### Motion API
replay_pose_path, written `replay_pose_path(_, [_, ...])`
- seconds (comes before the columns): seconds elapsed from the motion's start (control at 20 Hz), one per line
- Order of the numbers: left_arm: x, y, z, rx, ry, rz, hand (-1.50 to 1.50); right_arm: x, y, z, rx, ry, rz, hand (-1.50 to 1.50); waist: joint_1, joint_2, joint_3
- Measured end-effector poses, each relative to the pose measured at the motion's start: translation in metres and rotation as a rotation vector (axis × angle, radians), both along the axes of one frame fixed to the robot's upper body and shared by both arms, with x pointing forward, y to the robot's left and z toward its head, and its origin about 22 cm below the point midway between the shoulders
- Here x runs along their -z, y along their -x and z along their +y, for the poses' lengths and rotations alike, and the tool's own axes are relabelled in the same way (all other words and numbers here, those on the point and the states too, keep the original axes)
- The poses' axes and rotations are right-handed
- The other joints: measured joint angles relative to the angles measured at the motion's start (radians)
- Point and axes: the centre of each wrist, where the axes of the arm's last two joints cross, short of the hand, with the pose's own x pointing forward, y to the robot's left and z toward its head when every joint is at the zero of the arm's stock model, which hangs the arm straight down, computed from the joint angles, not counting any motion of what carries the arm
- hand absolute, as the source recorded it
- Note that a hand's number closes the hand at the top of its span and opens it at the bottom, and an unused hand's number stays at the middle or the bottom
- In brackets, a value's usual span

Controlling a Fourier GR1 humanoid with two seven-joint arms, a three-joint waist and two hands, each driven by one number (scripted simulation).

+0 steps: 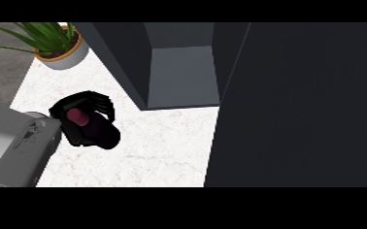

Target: Pick up the wine, place it into the cabinet and close the cabinet

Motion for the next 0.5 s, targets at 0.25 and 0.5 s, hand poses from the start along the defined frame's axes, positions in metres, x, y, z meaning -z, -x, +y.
replay_pose_path(0.25, [-0.002,0.002,-0.001,-0.015,0.012,-0.062,1.50,0.002,0.002,-0.001,0.006,-0.006,0.002,-1.50,0.002,0.001,-0.003])
replay_pose_path(0.5, [0.011,0.016,0.000,-0.213,0.113,-0.179,1.50,0.004,0.002,-0.002,0.026,-0.014,0.010,-1.50,0.024,-0.008,-0.002])
